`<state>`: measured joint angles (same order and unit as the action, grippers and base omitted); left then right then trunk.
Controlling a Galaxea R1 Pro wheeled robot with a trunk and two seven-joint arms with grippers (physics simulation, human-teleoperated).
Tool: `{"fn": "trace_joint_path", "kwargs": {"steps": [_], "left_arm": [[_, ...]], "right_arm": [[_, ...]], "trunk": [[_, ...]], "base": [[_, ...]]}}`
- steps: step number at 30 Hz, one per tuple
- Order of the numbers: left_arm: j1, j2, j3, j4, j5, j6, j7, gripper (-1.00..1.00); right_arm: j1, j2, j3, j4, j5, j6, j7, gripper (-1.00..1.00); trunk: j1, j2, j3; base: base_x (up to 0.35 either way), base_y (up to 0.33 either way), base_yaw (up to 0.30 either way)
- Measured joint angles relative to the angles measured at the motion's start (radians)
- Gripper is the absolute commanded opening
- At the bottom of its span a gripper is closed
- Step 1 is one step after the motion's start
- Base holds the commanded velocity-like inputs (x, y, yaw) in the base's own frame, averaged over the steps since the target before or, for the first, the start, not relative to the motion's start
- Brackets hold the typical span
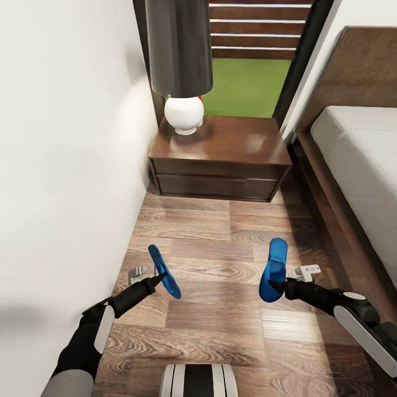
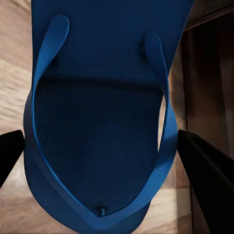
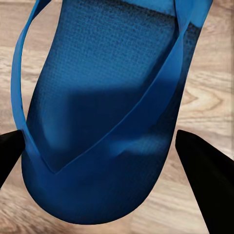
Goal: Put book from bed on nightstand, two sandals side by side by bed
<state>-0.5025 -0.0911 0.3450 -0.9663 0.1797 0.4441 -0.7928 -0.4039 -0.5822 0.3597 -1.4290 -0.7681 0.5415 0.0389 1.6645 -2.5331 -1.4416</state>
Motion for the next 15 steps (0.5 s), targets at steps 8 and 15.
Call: {"fn": "trace_joint_path", "kwargs": {"steps": [8,15], "left_arm": [[0.000,0.000,0.000,0.000,0.001,0.000,0.000,-1.00],[0.000,0.000,0.000,0.000,0.002,0.000,0.000,-1.00]], "right_arm": [[0.000,0.000,0.000,0.002,0.005,0.000,-0.002,-1.00],[0.000,0.000,0.000,0.004,0.005,0.000,-0.006,-1.00]], "trunk": [[0.000,0.000,0.000],[0.000,0.000,0.000]], "base": [[0.000,0.000,-0.001],[0.000,0.000,0.000]]}}
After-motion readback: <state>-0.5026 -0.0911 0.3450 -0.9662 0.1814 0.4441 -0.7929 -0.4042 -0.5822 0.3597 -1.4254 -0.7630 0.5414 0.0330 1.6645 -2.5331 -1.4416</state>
